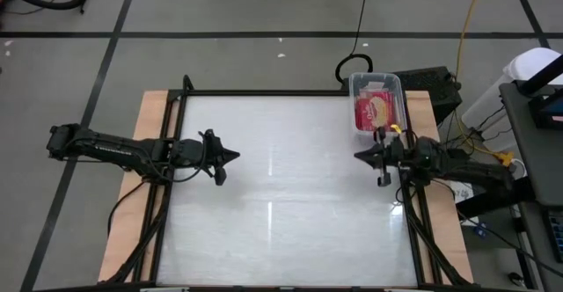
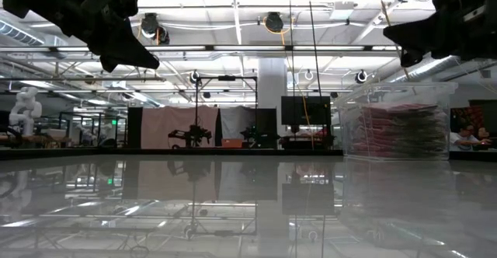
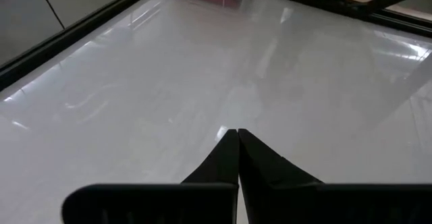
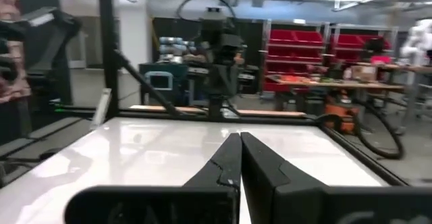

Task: Sort popcorn bags into baskets
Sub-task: Return to Home Position

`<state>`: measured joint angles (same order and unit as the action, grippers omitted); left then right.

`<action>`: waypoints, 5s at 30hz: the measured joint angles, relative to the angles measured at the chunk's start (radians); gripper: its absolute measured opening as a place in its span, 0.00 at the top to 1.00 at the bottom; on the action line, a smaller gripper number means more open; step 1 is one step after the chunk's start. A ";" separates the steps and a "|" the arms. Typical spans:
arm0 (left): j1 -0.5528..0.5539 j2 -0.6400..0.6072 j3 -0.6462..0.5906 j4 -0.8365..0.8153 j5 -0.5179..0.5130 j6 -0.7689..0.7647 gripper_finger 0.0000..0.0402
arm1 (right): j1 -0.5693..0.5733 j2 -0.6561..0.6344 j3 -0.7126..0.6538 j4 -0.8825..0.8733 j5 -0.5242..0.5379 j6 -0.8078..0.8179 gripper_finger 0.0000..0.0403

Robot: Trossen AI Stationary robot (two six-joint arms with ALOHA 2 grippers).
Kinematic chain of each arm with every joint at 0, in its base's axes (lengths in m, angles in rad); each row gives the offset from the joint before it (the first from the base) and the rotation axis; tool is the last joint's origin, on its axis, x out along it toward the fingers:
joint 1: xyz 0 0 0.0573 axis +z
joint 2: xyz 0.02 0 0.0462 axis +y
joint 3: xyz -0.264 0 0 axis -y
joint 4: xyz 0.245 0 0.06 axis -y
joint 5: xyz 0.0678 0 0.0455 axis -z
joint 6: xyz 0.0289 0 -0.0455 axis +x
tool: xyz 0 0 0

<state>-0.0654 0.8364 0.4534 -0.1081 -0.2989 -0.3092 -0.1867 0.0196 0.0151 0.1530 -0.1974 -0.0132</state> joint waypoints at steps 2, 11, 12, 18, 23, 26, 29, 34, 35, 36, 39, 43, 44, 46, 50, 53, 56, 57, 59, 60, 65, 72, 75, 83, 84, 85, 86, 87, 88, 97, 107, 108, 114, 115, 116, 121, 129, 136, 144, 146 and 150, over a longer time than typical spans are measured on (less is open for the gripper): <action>0.000 0.000 0.000 0.000 0.000 0.000 1.00 | 0.029 0.000 0.000 0.000 0.062 -0.004 1.00; -0.002 0.000 0.000 0.000 0.000 0.017 0.99 | 0.121 0.000 0.000 -0.034 0.146 -0.026 1.00; -0.002 0.000 0.000 0.000 0.000 0.018 0.99 | 0.130 0.001 0.000 -0.041 0.149 -0.026 1.00; -0.002 0.000 0.000 0.000 0.000 0.018 0.99 | 0.173 0.000 0.000 -0.060 0.230 -0.025 1.00; -0.002 0.000 0.000 0.000 0.000 0.025 0.99 | 0.178 0.001 0.000 -0.124 0.202 -0.022 1.00; -0.002 0.000 0.000 0.000 0.000 0.038 0.99 | 0.178 0.008 0.000 -0.130 0.192 -0.018 1.00; -0.002 0.000 0.000 0.000 0.000 0.046 0.99 | 0.178 0.011 0.000 -0.132 0.192 -0.002 1.00; -0.002 0.000 0.000 0.000 0.000 0.053 0.99 | 0.178 0.035 0.000 -0.134 0.196 0.009 1.00; -0.002 0.000 0.000 0.000 0.000 0.058 0.99 | 0.178 0.038 0.000 -0.134 0.196 -0.008 1.00; -0.002 0.000 0.000 0.000 0.000 0.064 0.99 | 0.178 0.040 0.000 -0.134 0.195 -0.034 1.00; -0.002 -0.004 0.000 0.000 0.003 0.087 0.99 | 0.178 0.043 0.000 -0.132 0.195 -0.080 1.00; -0.002 -0.058 -0.053 0.031 0.038 0.121 1.00 | 0.177 0.043 0.000 -0.117 0.197 -0.076 1.00; -0.002 -0.083 -0.076 0.039 0.044 0.118 1.00 | 0.177 0.043 0.000 -0.116 0.197 -0.078 1.00; -0.003 -0.145 -0.132 0.091 0.046 0.099 1.00 | 0.177 0.043 0.000 -0.114 0.197 -0.078 1.00; -0.003 -0.261 -0.246 0.232 0.046 0.117 1.00 | 0.177 0.043 0.000 -0.112 0.197 -0.078 1.00; -0.002 -0.343 -0.297 0.245 0.045 0.116 1.00 | 0.177 0.043 0.000 -0.110 0.197 -0.078 1.00; -0.002 -0.419 -0.333 0.245 0.045 0.117 1.00 | 0.177 0.043 0.000 -0.108 0.197 -0.078 1.00; -0.002 -0.440 -0.341 0.245 0.045 0.125 1.00 | 0.177 0.043 0.000 -0.108 0.197 -0.078 1.00; -0.002 -0.484 -0.357 0.243 0.045 0.157 1.00 | 0.177 0.043 0.000 -0.107 0.197 -0.078 1.00; -0.002 -0.505 -0.365 0.242 0.045 0.171 1.00 | 0.177 0.043 0.000 -0.106 0.197 -0.078 1.00; -0.002 -0.613 -0.415 0.240 0.076 0.211 1.00 | 0.177 0.043 0.000 -0.106 0.197 -0.078 1.00; -0.002 -0.728 -0.444 0.208 0.140 0.254 1.00 | 0.177 0.043 0.000 -0.105 0.196 -0.078 1.00; -0.002 -0.771 -0.444 0.183 0.142 0.277 1.00 | 0.177 0.043 0.000 -0.105 0.196 -0.078 1.00; 0.006 -0.811 -0.441 0.140 0.163 0.295 1.00 | 0.177 0.043 0.000 -0.105 0.196 -0.078 1.00; 0.007 -0.811 -0.441 0.140 0.163 0.279 0.99 | 0.177 0.043 0.000 -0.105 0.196 -0.078 1.00; 0.007 -0.811 -0.441 0.140 0.163 0.259 0.99 | 0.177 0.043 0.000 -0.105 0.196 -0.078 1.00; 0.007 -0.811 -0.441 0.139 0.164 0.241 0.98 | 0.177 0.043 0.000 -0.105 0.196 -0.078 1.00; 0.007 -0.811 -0.441 0.138 0.165 0.235 0.97 | 0.177 0.043 0.000 -0.105 0.196 -0.078 1.00; 0.006 -0.811 -0.441 0.138 0.167 0.230 0.96 | 0.177 0.043 0.000 -0.105 0.196 -0.078 1.00; 0.006 -0.811 -0.443 0.155 0.167 0.284 0.99 | 0.177 0.043 0.000 -0.105 0.196 -0.078 1.00; 0.006 -0.811 -0.443 0.162 0.167 0.280 0.94 | 0.177 0.043 0.000 -0.105 0.196 -0.078 1.00; 0.006 -0.811 -0.443 0.162 0.167 0.280 0.93 | 0.177 0.043 0.000 -0.105 0.196 -0.078 1.00; 0.006 -0.811 -0.443 0.163 0.167 0.278 0.92 | 0.177 0.043 0.000 -0.105 0.196 -0.078 1.00; 0.006 -0.811 -0.443 0.163 0.167 0.278 0.92 | 0.177 0.043 0.000 -0.105 0.196 -0.078 1.00; 0.006 -0.811 -0.443 0.163 0.167 0.278 0.92 | 0.177 0.043 0.000 -0.105 0.196 -0.078 1.00; 0.006 -0.811 -0.443 0.163 0.167 0.278 0.92 | 0.177 0.043 0.000 -0.105 0.196 -0.078 1.00; 0.006 -0.811 -0.443 0.163 0.167 0.278 0.92 | 0.177 0.043 0.000 -0.105 0.196 -0.078 1.00; 0.006 -0.811 -0.443 0.164 0.167 0.279 0.92 | 0.177 0.043 0.000 -0.105 0.196 -0.078 1.00; 0.006 -0.811 -0.443 0.164 0.167 0.279 0.92 | 0.177 0.043 0.000 -0.105 0.196 -0.078 1.00; 0.006 -0.811 -0.443 0.164 0.167 0.279 0.92 | 0.177 0.043 0.000 -0.105 0.196 -0.078 1.00; 0.006 -0.811 -0.443 0.164 0.167 0.279 0.92 | 0.177 0.043 0.000 -0.105 0.196 -0.078 1.00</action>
<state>-0.0593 0.0257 0.0109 0.0555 -0.1322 -0.0303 -0.0097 0.0628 0.0154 0.0479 -0.0013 -0.0908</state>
